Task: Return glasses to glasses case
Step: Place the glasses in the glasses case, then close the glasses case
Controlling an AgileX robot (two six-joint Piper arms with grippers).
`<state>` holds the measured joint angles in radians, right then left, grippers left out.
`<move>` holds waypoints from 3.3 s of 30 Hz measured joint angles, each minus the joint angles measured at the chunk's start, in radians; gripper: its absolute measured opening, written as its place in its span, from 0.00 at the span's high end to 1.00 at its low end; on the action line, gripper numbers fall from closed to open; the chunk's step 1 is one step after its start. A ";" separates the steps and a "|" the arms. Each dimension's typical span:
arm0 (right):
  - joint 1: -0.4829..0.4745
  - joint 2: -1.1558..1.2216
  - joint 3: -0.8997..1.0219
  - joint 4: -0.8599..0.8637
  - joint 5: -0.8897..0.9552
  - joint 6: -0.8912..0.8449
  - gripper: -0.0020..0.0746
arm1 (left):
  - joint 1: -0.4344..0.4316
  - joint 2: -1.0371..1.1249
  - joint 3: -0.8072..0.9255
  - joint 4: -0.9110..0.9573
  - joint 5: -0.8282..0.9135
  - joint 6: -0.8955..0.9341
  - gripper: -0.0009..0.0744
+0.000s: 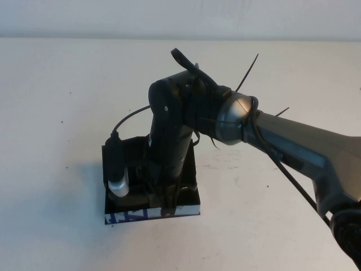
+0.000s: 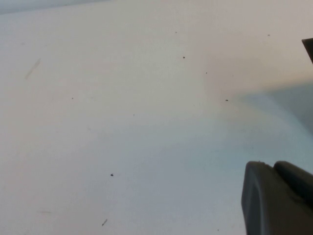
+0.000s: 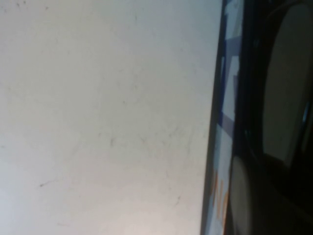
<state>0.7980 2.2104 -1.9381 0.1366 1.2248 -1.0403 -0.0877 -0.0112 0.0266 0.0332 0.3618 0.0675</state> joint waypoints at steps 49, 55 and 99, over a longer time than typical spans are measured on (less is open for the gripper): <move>-0.027 -0.356 0.023 -0.083 0.021 0.510 0.98 | 0.000 0.000 0.000 0.000 0.000 0.000 0.99; -0.037 -0.357 0.028 -0.076 0.023 0.518 0.99 | 0.000 0.000 0.000 0.000 0.000 0.000 0.99; -0.172 -0.281 0.028 0.016 -0.032 0.805 0.99 | -0.235 1.006 -0.501 -0.746 0.227 0.429 0.99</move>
<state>0.6262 1.9294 -1.9103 0.1529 1.1923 -0.2349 -0.3224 0.9948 -0.4746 -0.7127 0.5887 0.4962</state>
